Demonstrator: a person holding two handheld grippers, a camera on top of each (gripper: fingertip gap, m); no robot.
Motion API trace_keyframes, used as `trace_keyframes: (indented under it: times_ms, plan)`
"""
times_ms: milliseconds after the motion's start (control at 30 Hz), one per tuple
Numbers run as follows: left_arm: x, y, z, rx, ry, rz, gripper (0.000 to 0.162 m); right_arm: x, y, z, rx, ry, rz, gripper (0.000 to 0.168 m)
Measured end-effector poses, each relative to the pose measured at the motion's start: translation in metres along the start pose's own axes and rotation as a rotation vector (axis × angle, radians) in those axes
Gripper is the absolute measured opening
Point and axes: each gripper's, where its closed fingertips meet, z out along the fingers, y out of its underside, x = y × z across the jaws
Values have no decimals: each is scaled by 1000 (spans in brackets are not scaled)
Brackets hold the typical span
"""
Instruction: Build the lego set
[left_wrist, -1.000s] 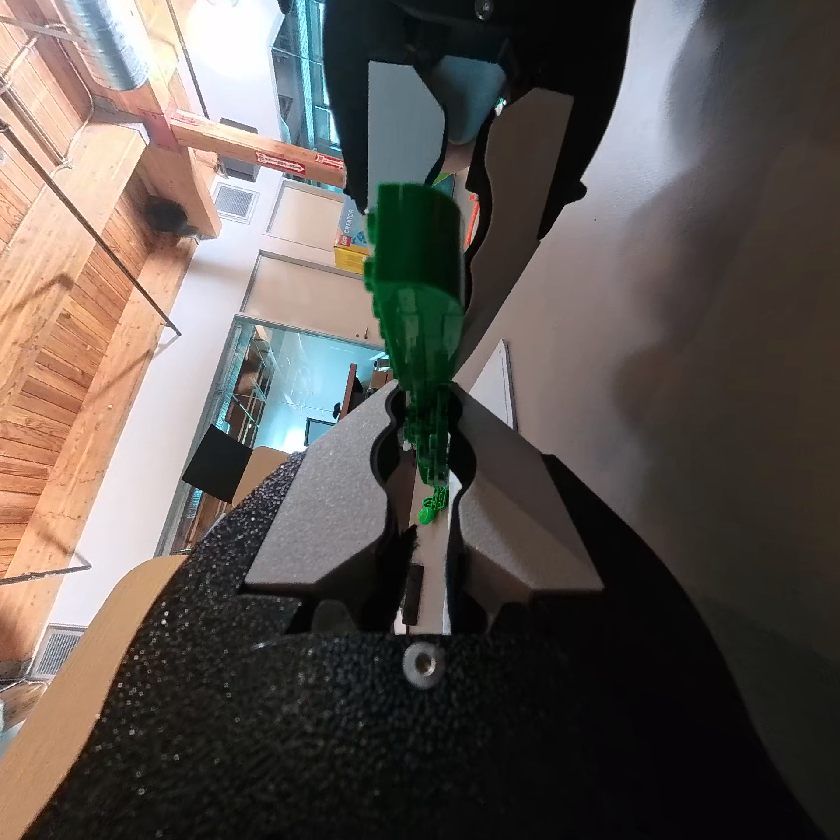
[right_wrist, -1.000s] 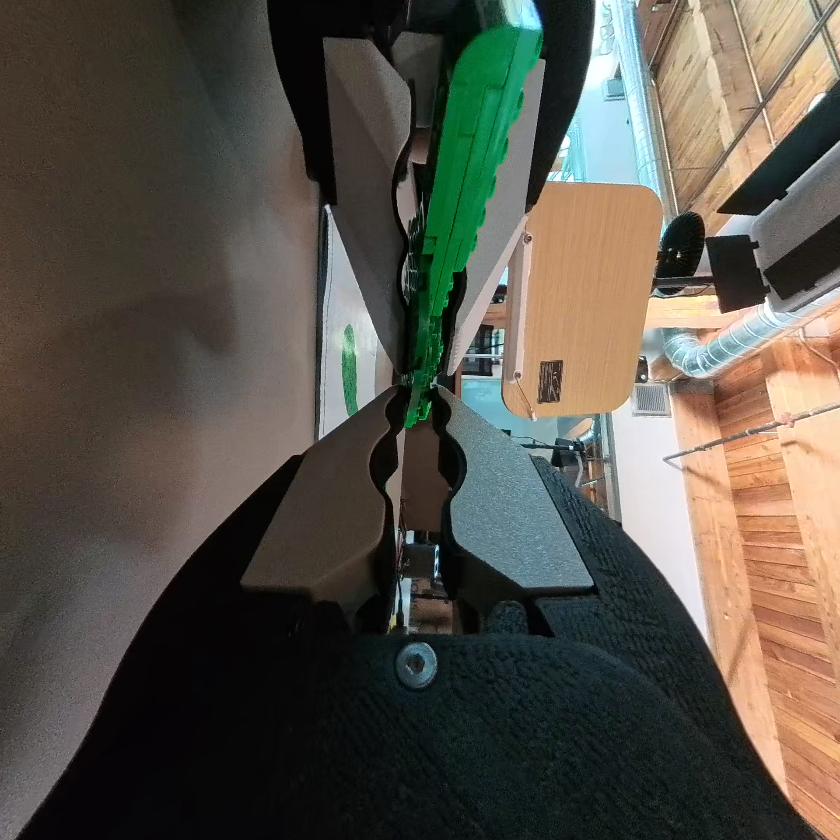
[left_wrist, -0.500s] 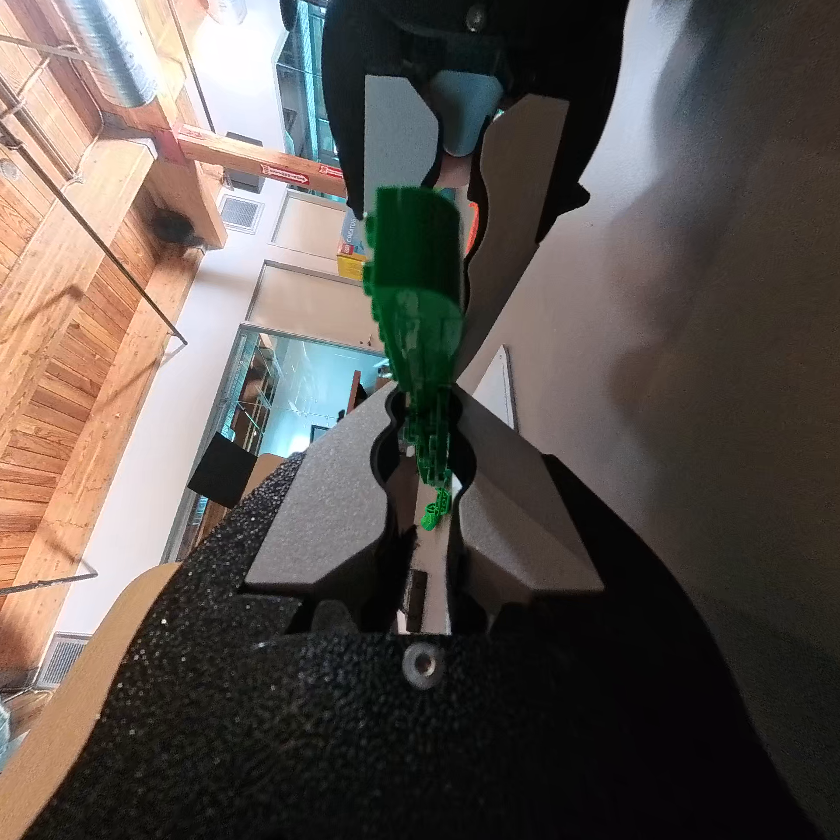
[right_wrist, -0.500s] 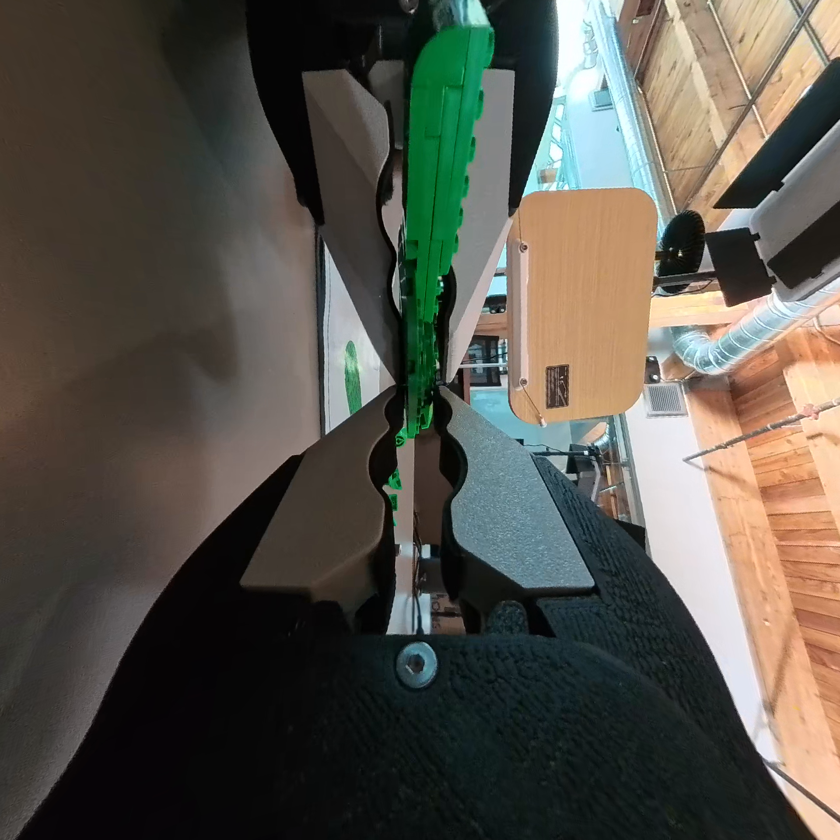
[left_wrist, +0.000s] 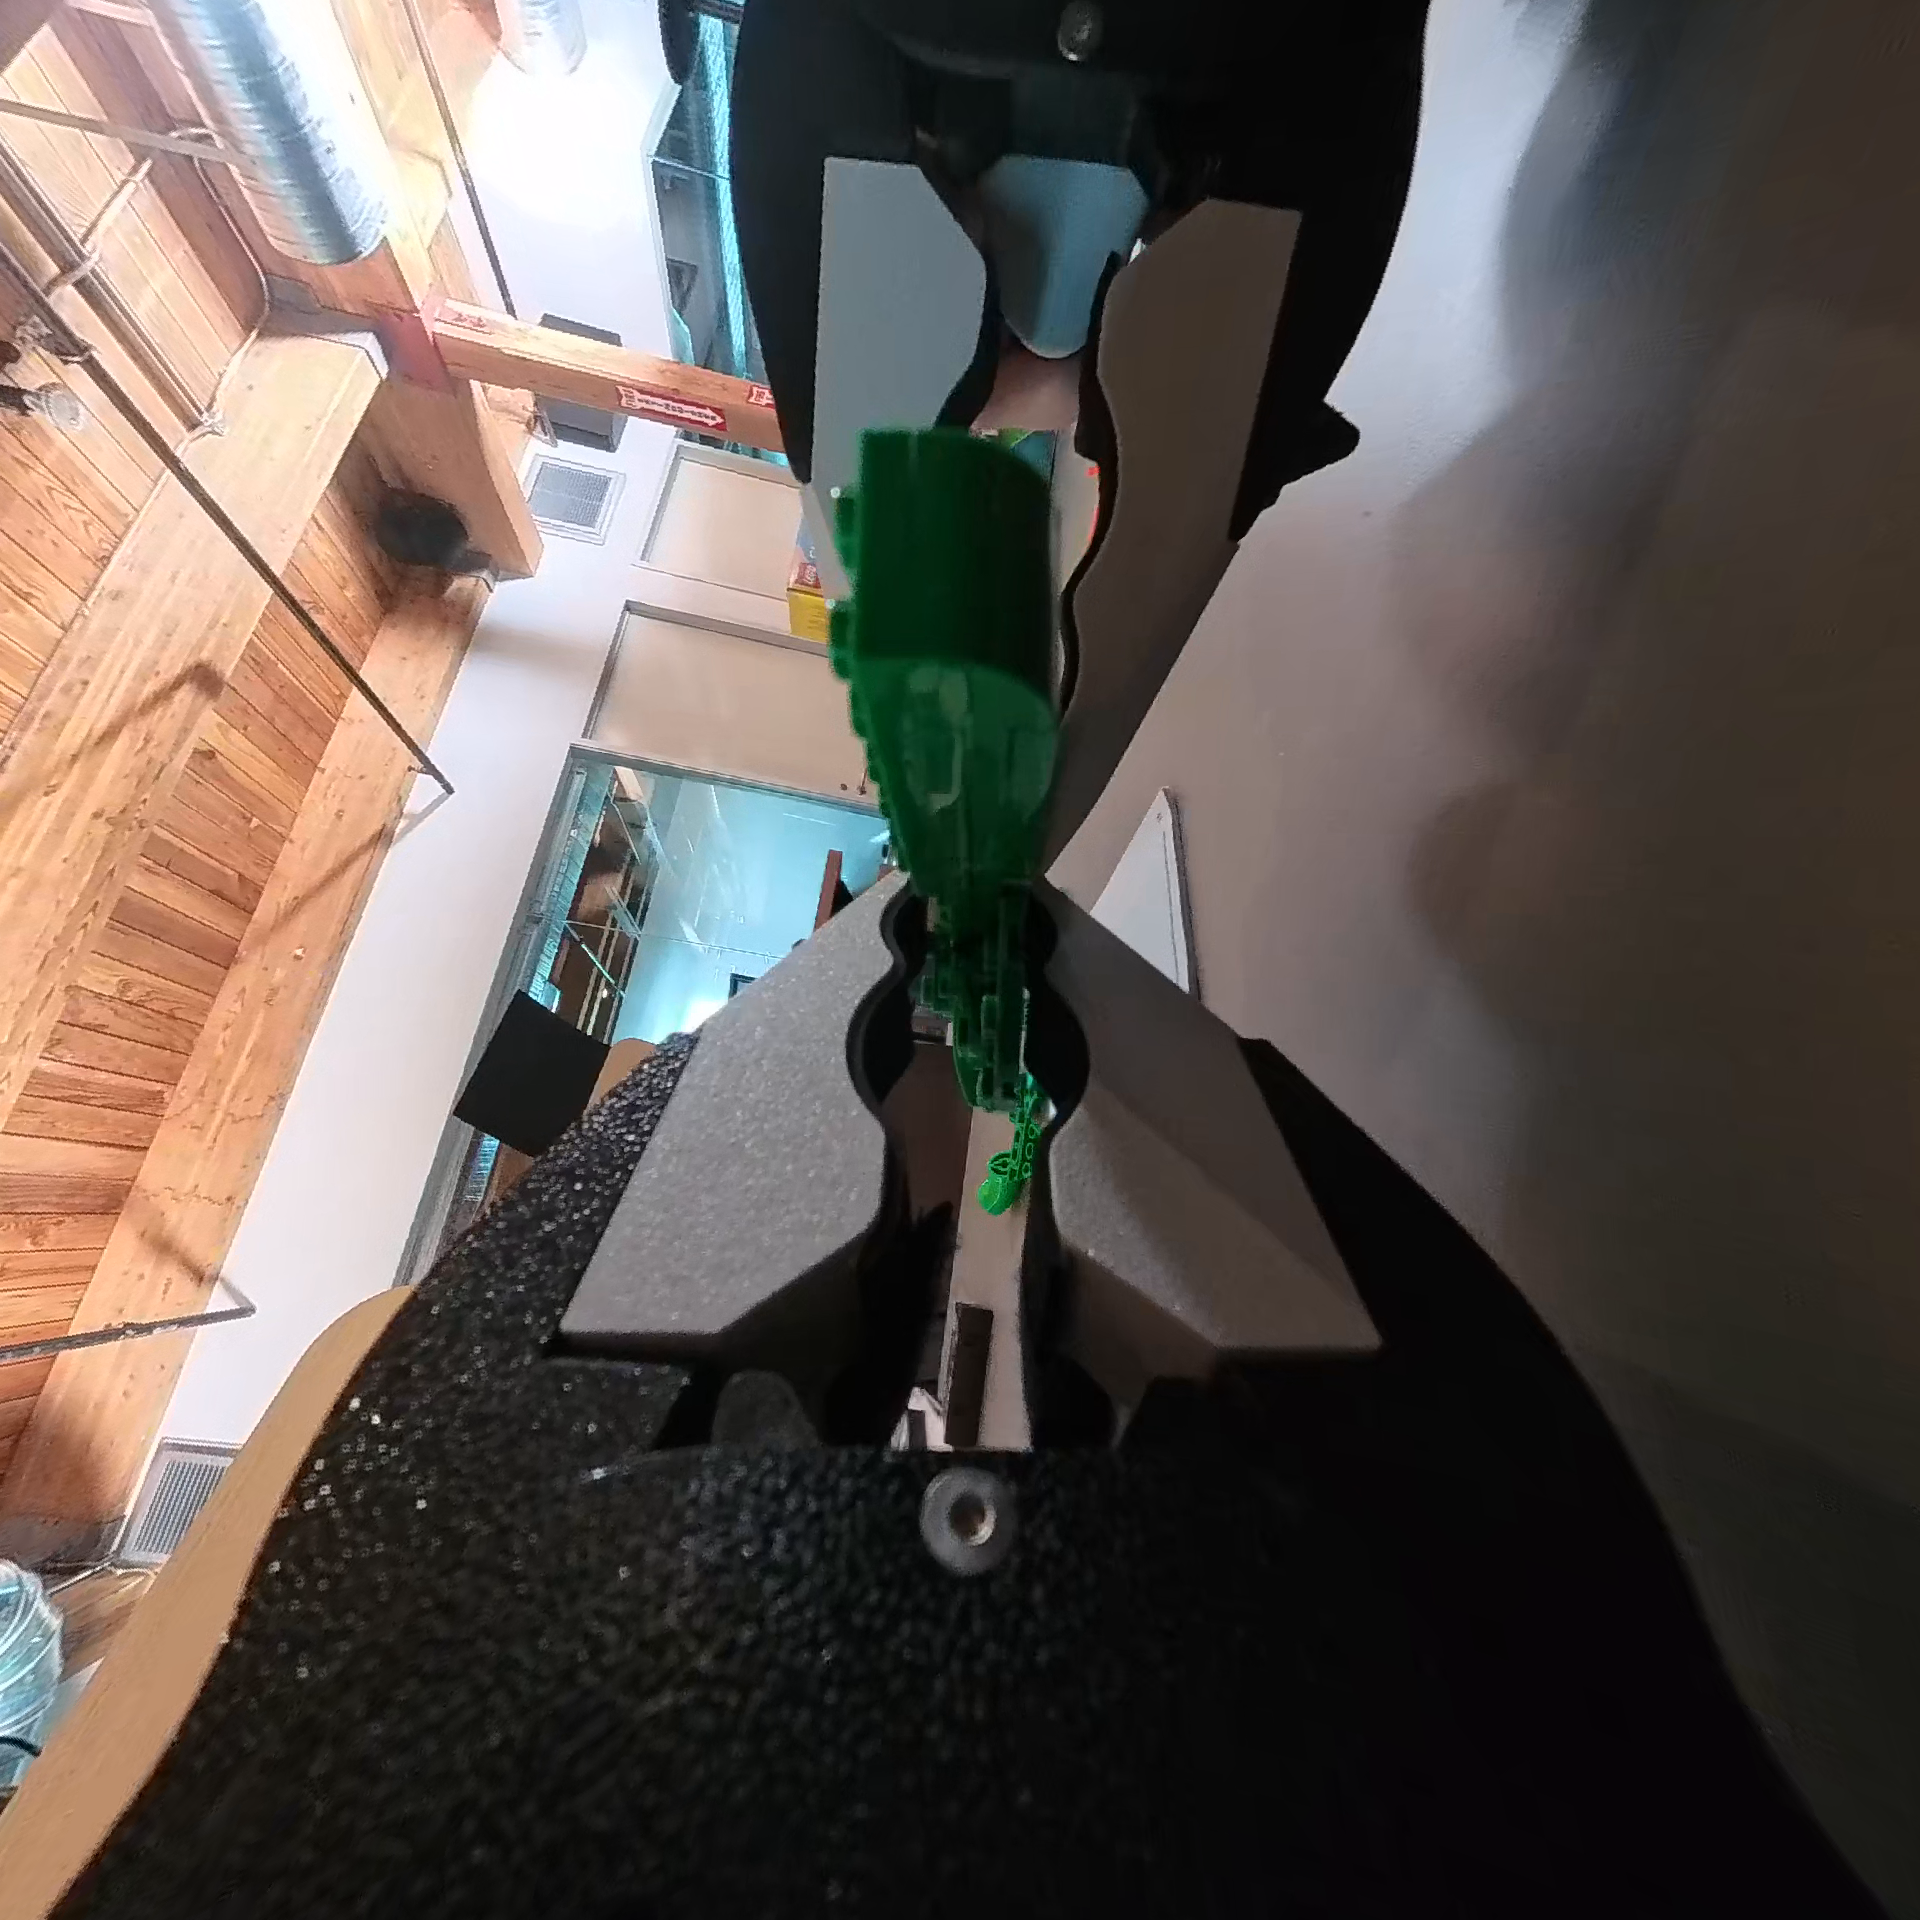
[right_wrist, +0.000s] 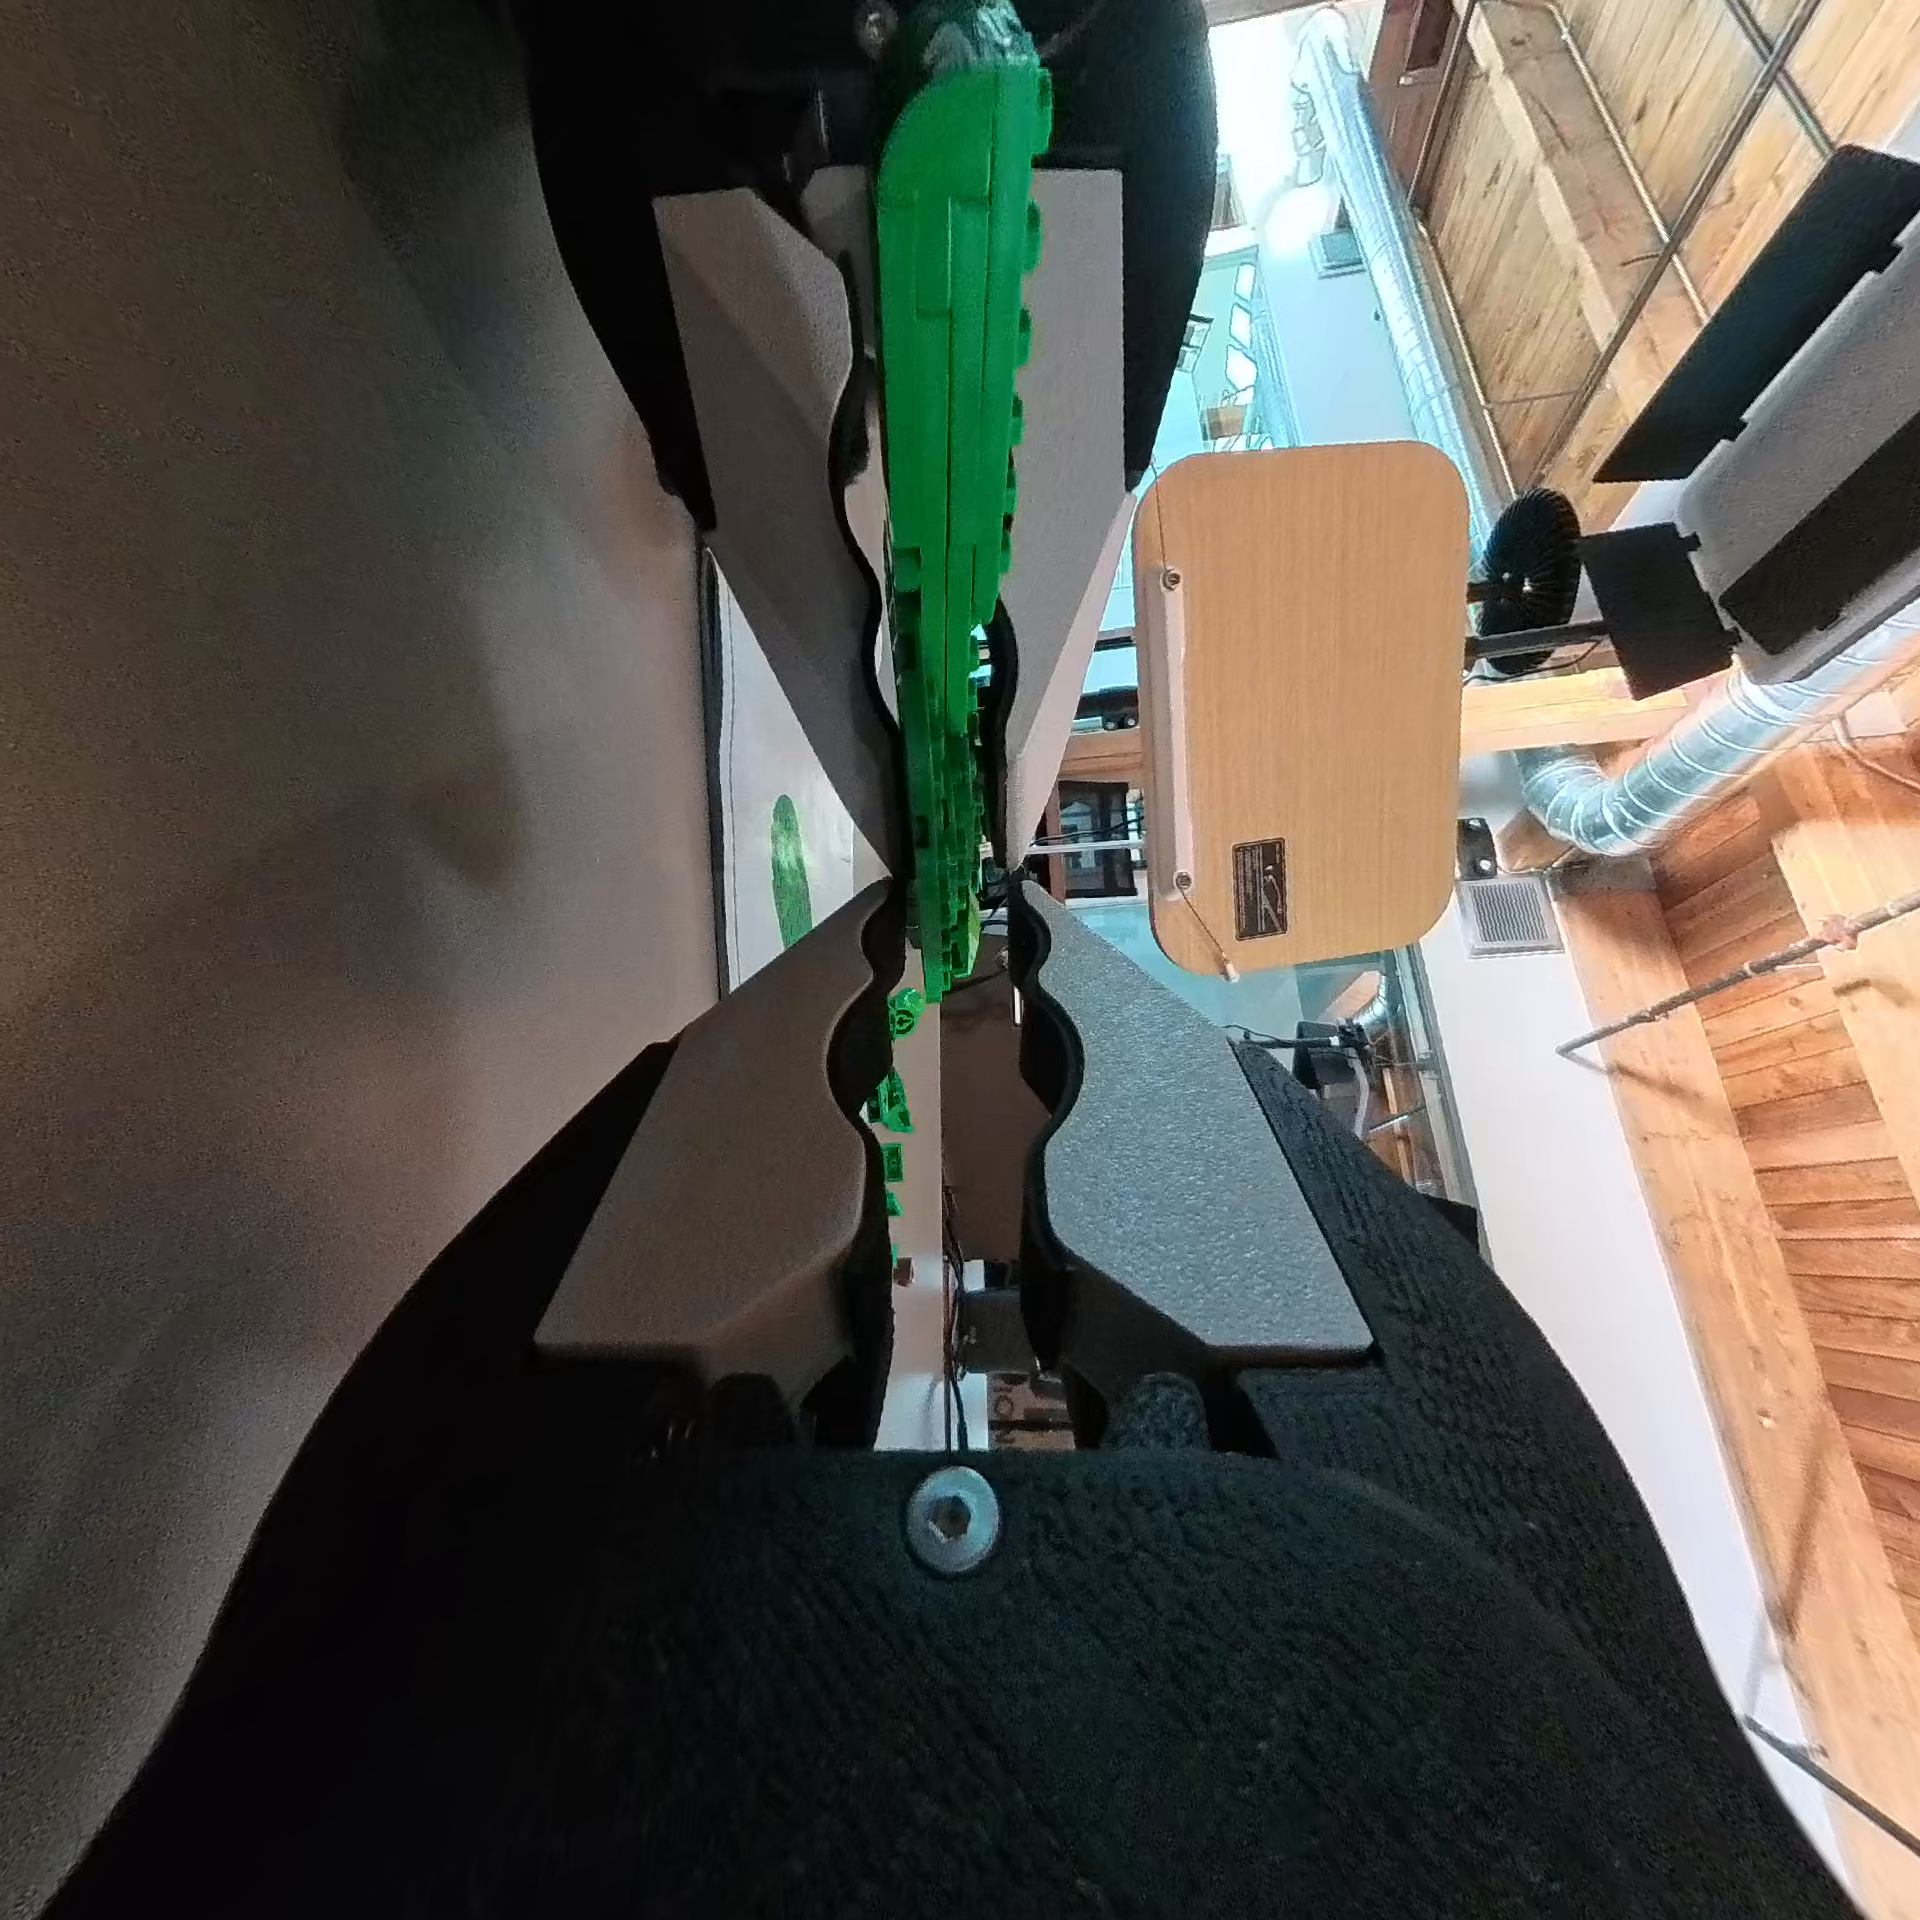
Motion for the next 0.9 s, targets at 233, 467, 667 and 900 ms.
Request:
trace_keyframes:
  times_ms: [233, 467, 667, 900]
  plan:
    - [-3, -1, 0, 4, -17, 11, 13, 3, -1, -1, 8, 18, 0, 18]
    - [-5, 0, 1, -5, -28, 6, 13, 5, -1, -1, 12, 29, 1, 19]
    - [-5, 1, 2, -4, -27, 5, 13, 7, 0, -1, 7, 37, 5, 20]
    - [-7, 4, 2, -10, -32, -1, 13, 2, 5, -1, 8, -31, 130, 38]
